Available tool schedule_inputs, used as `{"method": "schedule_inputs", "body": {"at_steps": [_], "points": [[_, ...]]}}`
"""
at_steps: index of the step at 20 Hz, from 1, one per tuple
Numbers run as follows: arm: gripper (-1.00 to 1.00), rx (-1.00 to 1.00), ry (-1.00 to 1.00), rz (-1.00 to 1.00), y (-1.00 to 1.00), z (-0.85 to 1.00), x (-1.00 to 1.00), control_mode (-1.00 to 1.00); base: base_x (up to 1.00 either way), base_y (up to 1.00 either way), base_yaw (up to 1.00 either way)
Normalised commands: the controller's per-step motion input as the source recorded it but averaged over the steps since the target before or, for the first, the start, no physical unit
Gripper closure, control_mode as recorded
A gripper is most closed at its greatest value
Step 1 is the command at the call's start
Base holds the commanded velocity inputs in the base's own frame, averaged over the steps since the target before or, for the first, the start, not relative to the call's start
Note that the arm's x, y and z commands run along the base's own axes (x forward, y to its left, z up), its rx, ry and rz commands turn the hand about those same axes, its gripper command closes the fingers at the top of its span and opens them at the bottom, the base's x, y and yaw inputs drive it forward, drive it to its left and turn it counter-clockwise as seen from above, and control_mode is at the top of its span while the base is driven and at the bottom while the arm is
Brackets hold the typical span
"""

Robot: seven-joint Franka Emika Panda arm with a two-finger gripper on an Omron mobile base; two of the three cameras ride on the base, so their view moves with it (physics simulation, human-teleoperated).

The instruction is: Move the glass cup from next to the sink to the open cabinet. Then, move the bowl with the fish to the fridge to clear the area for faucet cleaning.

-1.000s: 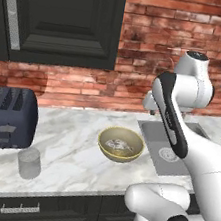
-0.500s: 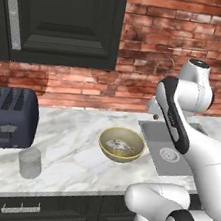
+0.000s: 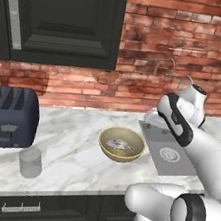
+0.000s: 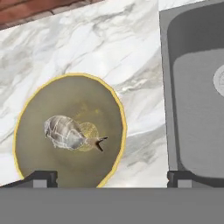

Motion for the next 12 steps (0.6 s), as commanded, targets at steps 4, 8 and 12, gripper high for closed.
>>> {"method": "schedule_inputs", "body": {"at_steps": [4, 8, 12], "points": [[-1.0, 0.16, 0.01, 0.0, 0.09, -0.74, 0.46, -1.0, 0.0, 0.0, 0.0], [-1.0, -0.04, 0.05, 0.0, 0.02, -0.31, 0.45, -1.0, 0.0, 0.0, 0.0], [-1.0, -0.05, 0.08, 0.0, 0.01, -0.21, 0.49, -1.0, 0.0, 0.0, 0.0]]}}
